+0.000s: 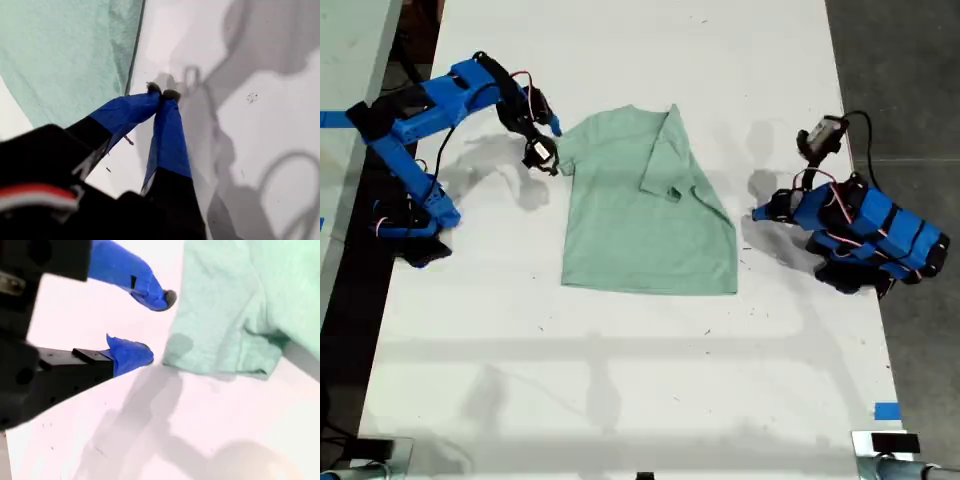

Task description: Fold t shirt

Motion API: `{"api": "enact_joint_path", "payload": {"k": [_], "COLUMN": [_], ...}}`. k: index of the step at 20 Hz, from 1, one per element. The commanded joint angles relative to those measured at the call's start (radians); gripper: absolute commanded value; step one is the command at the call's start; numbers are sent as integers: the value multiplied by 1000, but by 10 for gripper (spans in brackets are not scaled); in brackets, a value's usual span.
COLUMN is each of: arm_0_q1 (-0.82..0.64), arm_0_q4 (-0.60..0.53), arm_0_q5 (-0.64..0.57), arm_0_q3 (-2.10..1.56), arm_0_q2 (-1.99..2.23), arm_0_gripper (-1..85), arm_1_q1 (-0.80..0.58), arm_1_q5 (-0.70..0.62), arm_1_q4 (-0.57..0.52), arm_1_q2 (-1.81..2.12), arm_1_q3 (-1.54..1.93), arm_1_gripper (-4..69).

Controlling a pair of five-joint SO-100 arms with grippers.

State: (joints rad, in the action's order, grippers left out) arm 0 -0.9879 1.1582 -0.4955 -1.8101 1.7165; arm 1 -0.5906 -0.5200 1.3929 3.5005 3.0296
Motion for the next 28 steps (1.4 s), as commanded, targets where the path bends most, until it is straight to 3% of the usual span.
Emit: {"api": "enact_joint_path", "payload": {"k": [1, 6, 8, 14, 19, 22, 26, 27, 28], "arm_0_q1": [2, -8, 11, -5, 114, 196, 362, 399, 439], "arm_0_q4": [6, -11, 14, 212, 380, 347, 147, 92, 44], "arm_0_q5": [-44, -135, -83, -5, -17, 14, -14, -32, -46], "arm_0_q3": [114, 296, 330, 408, 831, 848, 847, 842, 841], "arm_0_q2": [-3, -508, -569, -414, -396, -382, -377, -385, -400], "arm_0_gripper": [155, 121, -4, -4, -4, -4, -4, 29, 159], "arm_1_q1": [6, 12, 14, 15, 15, 14, 9, 12, 14], "arm_1_q5": [0, 5, 5, 2, 0, 0, -2, 0, 2], "arm_1_q4": [12, 15, 15, 17, 17, 17, 17, 17, 17], "arm_1_q2": [9, 9, 9, 9, 9, 9, 9, 9, 9], "arm_1_q3": [32, 31, 31, 29, 29, 29, 29, 29, 29], "arm_1_gripper": [11, 11, 11, 11, 11, 11, 11, 11, 11]}}
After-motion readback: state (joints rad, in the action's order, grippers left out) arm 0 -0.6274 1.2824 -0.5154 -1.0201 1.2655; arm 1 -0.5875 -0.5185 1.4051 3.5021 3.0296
